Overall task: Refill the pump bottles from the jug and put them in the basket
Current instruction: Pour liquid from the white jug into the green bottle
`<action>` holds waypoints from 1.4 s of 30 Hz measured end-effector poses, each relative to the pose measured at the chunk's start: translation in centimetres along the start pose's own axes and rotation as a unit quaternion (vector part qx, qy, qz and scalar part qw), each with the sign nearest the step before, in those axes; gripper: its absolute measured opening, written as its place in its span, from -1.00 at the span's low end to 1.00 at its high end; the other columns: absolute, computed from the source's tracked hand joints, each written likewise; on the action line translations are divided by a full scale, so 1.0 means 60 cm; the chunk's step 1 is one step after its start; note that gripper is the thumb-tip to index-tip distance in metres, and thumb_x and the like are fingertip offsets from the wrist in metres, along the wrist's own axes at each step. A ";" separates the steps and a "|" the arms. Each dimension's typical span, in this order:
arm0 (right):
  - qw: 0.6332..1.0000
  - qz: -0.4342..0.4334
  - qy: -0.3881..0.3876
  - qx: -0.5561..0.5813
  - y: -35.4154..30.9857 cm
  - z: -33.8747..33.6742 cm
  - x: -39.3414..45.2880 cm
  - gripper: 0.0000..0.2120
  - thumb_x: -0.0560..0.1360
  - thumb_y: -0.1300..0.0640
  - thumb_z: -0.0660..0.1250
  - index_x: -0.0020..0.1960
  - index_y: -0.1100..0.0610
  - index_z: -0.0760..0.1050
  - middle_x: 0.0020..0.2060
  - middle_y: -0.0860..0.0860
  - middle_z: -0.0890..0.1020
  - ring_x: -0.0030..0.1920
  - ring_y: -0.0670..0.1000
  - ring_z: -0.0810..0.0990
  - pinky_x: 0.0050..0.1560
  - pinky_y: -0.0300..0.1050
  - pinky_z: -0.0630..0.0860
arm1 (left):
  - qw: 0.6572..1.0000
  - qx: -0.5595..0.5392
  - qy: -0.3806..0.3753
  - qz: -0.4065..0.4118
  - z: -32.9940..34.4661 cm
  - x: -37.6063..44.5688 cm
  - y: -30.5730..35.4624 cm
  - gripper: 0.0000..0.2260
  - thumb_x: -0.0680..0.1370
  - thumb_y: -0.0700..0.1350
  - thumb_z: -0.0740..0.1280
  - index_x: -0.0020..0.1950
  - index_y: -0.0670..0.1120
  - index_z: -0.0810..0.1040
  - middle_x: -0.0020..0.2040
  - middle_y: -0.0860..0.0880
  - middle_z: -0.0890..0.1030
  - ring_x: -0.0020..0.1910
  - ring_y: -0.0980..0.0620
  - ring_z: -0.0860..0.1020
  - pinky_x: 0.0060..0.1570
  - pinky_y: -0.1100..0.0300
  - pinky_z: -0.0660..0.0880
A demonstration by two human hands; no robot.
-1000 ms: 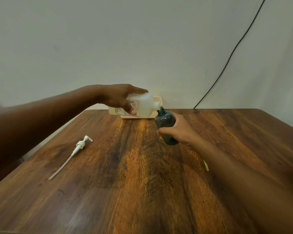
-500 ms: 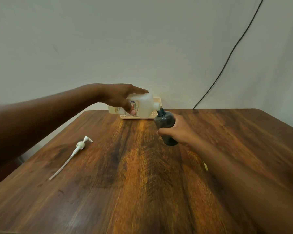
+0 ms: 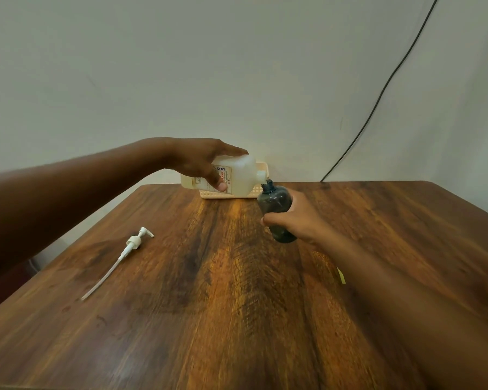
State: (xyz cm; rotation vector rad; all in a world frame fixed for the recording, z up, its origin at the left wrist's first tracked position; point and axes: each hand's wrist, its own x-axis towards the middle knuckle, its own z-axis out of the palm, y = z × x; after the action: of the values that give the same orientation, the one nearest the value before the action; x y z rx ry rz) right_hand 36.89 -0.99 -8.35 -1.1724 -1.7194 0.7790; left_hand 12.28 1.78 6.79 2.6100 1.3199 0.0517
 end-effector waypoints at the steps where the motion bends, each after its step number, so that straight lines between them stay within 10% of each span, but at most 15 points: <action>1: 1.000 0.000 0.000 -0.001 -0.001 0.000 0.000 -0.57 0.26 0.04 0.60 0.06 -0.17 0.55 0.00 -0.11 0.67 0.03 -0.07 0.63 0.00 -0.11 0.53 | 1.000 0.002 0.000 0.000 0.000 0.000 0.000 -0.18 0.51 -0.07 0.53 0.66 0.08 0.15 0.38 0.01 0.53 0.20 0.04 0.56 0.10 0.21 0.52; 9: 1.000 0.005 -0.004 -0.004 -0.002 0.003 0.002 -0.55 0.30 0.08 0.61 0.13 -0.10 0.55 0.02 -0.07 0.67 0.04 -0.02 0.62 0.03 -0.07 0.55 | 1.000 0.007 -0.005 -0.009 -0.006 -0.009 0.011 -0.18 0.50 -0.08 0.54 0.66 0.06 0.17 0.40 -0.03 0.53 0.29 -0.04 0.56 0.32 -0.09 0.54; 42: 1.000 -0.008 0.016 -0.002 -0.022 -0.003 -0.010 -0.63 0.32 0.14 0.60 0.01 -0.10 0.55 -0.05 -0.08 0.67 -0.04 -0.07 0.63 -0.09 -0.15 0.55 | 1.000 0.016 -0.015 -0.009 -0.021 -0.009 0.029 -0.24 0.53 -0.12 0.51 0.64 0.05 0.22 0.38 -0.03 0.55 0.28 -0.03 0.56 0.25 0.02 0.55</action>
State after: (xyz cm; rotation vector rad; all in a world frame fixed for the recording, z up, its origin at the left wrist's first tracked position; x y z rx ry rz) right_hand 36.64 -2.00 -7.32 -1.1676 -1.7026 0.7439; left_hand 13.17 0.55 8.40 2.6137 1.3436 -0.0113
